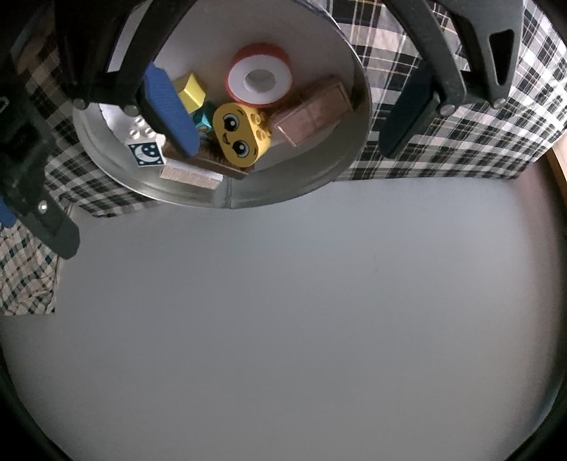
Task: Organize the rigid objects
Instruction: 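Withdraw both open tools up from the tin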
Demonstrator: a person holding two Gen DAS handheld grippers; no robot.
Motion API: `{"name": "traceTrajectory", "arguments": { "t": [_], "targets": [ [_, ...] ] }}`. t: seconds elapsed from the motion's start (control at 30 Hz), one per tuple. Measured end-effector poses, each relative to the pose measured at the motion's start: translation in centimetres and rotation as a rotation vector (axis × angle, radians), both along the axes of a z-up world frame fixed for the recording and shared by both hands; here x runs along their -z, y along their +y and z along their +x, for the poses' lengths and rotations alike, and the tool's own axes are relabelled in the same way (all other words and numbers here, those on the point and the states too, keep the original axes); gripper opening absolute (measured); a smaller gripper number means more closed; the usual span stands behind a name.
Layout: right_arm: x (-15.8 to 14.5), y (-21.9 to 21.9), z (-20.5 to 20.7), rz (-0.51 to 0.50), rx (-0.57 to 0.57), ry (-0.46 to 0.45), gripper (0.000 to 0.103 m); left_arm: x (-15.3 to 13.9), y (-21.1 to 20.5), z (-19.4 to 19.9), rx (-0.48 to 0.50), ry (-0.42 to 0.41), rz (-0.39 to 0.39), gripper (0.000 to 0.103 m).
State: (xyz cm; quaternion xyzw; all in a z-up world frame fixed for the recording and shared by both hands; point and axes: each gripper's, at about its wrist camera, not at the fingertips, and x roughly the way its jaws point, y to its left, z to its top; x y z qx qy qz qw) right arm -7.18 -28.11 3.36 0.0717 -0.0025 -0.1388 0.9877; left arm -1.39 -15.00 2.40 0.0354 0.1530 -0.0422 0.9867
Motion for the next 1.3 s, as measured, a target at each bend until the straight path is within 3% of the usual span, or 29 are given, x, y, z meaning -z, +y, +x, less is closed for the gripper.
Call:
{"name": "traceTrajectory", "arguments": {
  "t": [0.33,0.5,0.83,1.3],
  "targets": [
    [0.1,-0.4,-1.5,0.025,0.017,-0.014,0.096,0.2,0.5,-1.0,-0.006,0.033,-0.033,0.103],
    [0.0,-0.2,-2.3,0.013,0.024,-0.026,0.096,0.1,1.0,-2.0,0.004,0.009,-0.055,0.103],
    [-0.1,0.8,-4.1,-0.033,0.043,-0.079,0.096,-0.2,0.9,-3.4,0.024,-0.028,-0.036,0.103],
    [-0.1,0.2,-4.6,-0.010,0.059,-0.102,0.096,-0.4,0.6,-4.3,0.032,-0.066,-0.013,0.103]
  ]
}}
